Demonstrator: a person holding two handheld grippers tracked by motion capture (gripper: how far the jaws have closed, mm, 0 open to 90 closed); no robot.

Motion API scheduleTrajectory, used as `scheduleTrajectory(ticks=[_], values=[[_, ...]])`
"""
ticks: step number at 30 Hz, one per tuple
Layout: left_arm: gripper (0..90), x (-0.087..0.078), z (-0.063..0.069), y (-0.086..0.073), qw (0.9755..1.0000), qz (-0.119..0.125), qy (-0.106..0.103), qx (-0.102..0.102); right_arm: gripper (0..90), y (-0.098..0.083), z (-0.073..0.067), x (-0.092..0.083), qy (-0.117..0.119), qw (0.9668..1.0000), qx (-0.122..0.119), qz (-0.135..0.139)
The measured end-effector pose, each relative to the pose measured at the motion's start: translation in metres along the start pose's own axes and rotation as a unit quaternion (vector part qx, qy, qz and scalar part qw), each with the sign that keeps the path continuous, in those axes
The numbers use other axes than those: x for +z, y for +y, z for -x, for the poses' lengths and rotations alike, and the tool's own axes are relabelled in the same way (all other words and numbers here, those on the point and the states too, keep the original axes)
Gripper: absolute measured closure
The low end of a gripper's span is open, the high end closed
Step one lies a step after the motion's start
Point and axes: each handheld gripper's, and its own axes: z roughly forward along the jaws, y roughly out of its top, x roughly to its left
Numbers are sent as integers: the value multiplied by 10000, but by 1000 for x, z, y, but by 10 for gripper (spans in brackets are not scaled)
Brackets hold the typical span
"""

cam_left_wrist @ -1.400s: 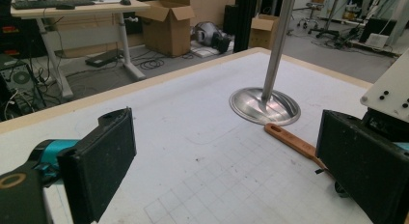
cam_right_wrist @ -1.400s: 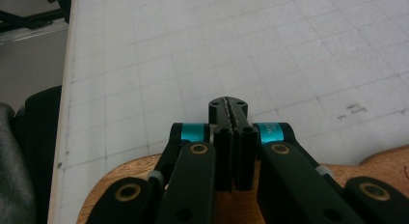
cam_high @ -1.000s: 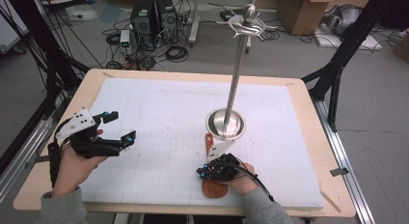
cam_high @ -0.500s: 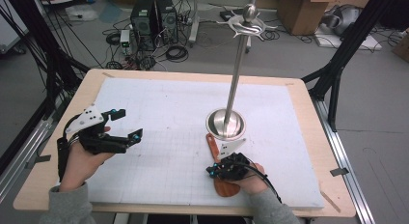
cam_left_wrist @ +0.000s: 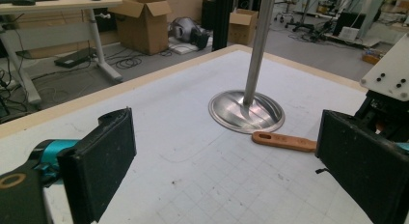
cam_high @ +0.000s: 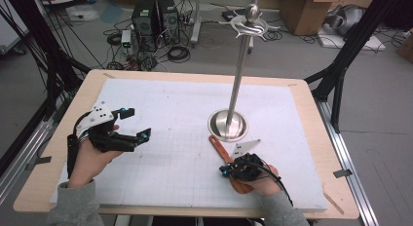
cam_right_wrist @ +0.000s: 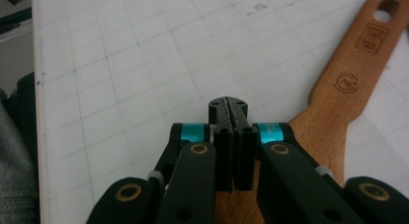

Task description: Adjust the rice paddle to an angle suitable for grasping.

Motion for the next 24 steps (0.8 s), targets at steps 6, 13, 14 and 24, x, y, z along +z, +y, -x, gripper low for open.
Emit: scheduleTrajectory(ticks=[6,13,14,24], values=[[76,5,1,1,10000,-36,-55,19,895,-6,5,-7,-83,9999,88,23],[76,8,3,3,9999,-29,-117,46,895,-13,12,-15,-264,9994,217,-2],[76,8,3,3,9999,-28,-115,58,895,-14,13,-16,-289,9993,230,-5],[76,8,3,2,9999,-55,-98,66,895,-19,22,-23,-407,9986,333,16]])
